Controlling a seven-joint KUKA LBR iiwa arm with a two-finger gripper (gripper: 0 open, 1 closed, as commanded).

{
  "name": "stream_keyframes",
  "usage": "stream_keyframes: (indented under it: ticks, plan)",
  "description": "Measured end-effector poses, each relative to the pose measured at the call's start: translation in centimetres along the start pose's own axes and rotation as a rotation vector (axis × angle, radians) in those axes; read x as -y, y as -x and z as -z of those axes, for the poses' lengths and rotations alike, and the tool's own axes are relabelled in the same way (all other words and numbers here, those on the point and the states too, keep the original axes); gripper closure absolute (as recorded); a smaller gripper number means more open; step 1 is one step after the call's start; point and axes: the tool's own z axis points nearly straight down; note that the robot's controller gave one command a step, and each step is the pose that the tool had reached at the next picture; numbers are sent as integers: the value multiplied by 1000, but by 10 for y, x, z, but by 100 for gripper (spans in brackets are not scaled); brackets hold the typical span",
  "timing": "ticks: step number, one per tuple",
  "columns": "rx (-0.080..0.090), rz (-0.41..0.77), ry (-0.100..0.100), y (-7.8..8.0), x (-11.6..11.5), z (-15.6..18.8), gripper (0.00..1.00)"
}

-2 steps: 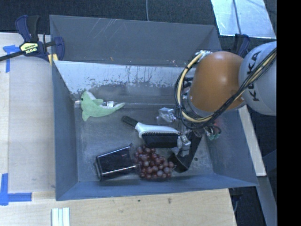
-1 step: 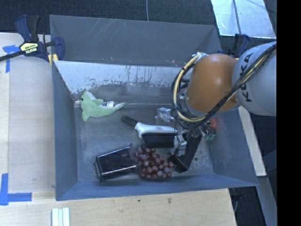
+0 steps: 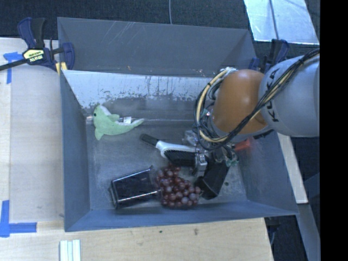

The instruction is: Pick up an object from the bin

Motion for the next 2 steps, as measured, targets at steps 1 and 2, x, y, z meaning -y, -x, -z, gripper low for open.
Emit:
stream_keyframes:
  ticks: [1, 2]
  plan:
    - [0, 0, 0, 0, 0, 0, 100]
    - [-7, 20, 2, -4, 1, 38, 100]
